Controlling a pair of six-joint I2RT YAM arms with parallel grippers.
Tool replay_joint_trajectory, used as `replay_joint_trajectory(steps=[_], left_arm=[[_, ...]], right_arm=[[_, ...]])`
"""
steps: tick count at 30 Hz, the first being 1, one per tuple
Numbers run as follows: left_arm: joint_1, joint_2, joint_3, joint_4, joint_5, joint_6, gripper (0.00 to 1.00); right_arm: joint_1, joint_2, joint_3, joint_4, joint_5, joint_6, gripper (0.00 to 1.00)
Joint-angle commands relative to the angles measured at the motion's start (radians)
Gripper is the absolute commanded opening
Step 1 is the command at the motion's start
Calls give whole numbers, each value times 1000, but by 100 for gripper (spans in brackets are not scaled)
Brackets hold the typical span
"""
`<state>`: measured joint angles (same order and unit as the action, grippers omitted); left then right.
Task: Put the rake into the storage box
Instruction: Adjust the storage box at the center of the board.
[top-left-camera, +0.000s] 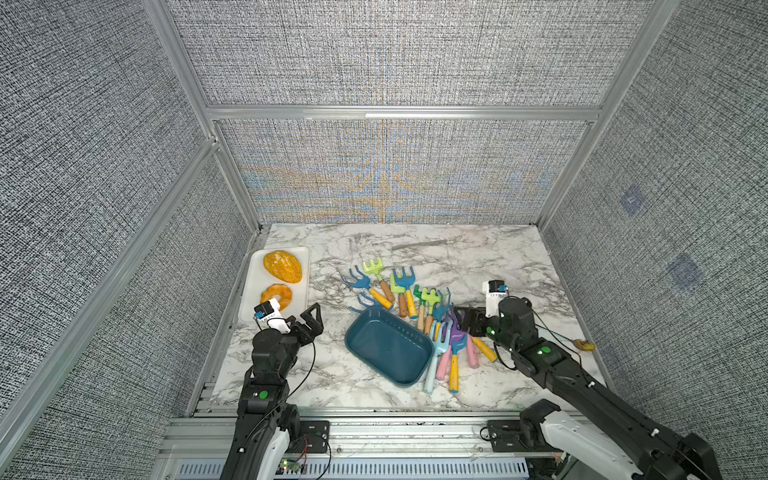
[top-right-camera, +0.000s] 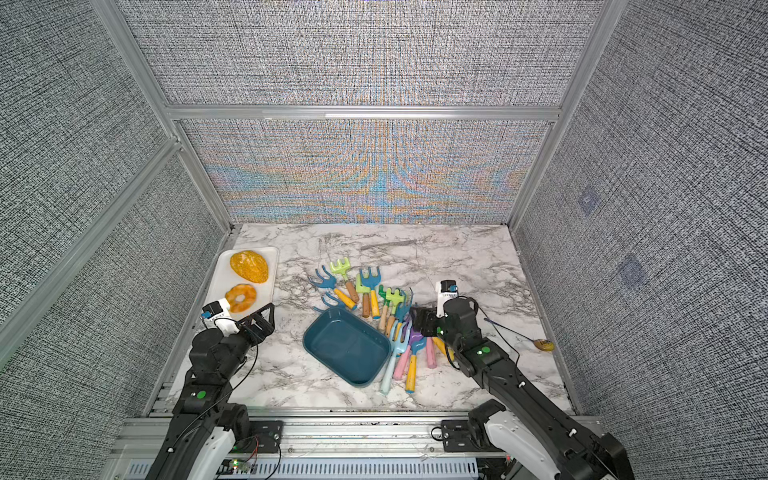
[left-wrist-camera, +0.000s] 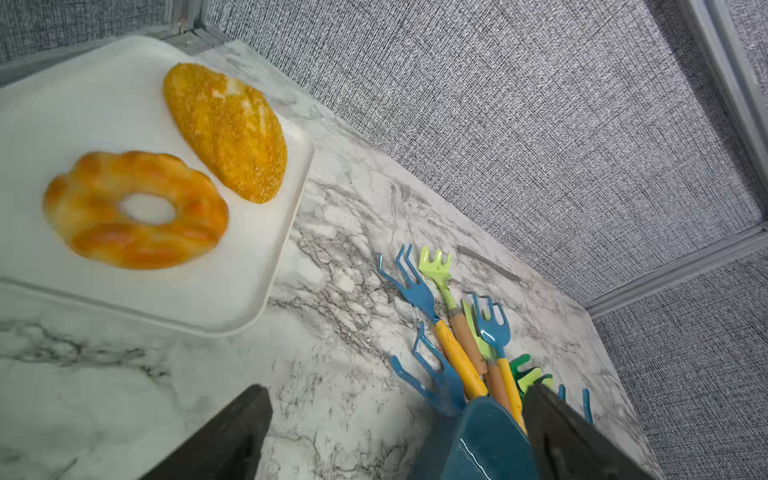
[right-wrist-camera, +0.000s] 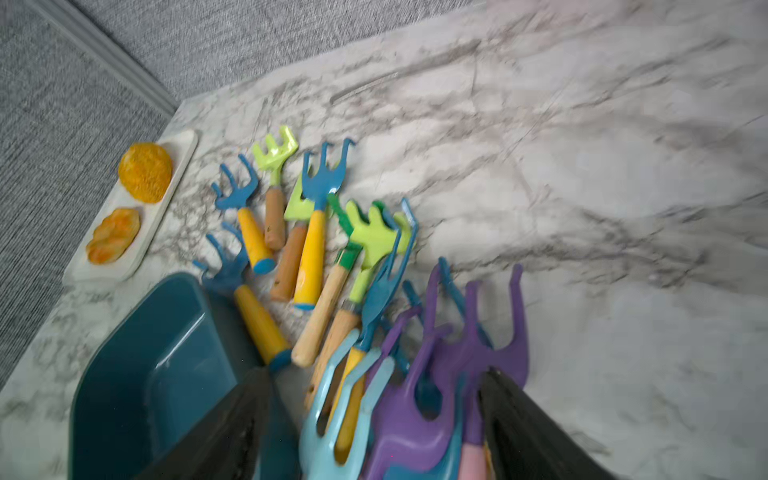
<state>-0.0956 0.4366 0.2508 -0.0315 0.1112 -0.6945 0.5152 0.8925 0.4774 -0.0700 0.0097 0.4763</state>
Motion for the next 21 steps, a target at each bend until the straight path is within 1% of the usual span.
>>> replay_joint_trajectory(steps=[1,5,7,11,13,16,19,21], left_arm=[[-2,36,27,24,-27,-37,99],[-1,150,27,72,-9,-63,99],[-1,224,45,83,13,-63,99],[-7,391,96,88,67,-60,99],[-19,457,118,91,86,-56,99],[-51,529,141,93,85,-52,99],[-94,569,165,80,60,-40,99],[-116,586,184,54,40,-32,99]], right_arm=[[112,-5,-1,-125,102,117,78],[259,-7,9,-232,198,227,67],[314,-10,15,-274,236,273,66],[388,13,19,-293,243,313,63],[419,43,24,-271,238,310,62],[463,112,52,-216,212,270,62],[504,188,101,-175,210,221,63],[507,243,142,-171,217,195,64]])
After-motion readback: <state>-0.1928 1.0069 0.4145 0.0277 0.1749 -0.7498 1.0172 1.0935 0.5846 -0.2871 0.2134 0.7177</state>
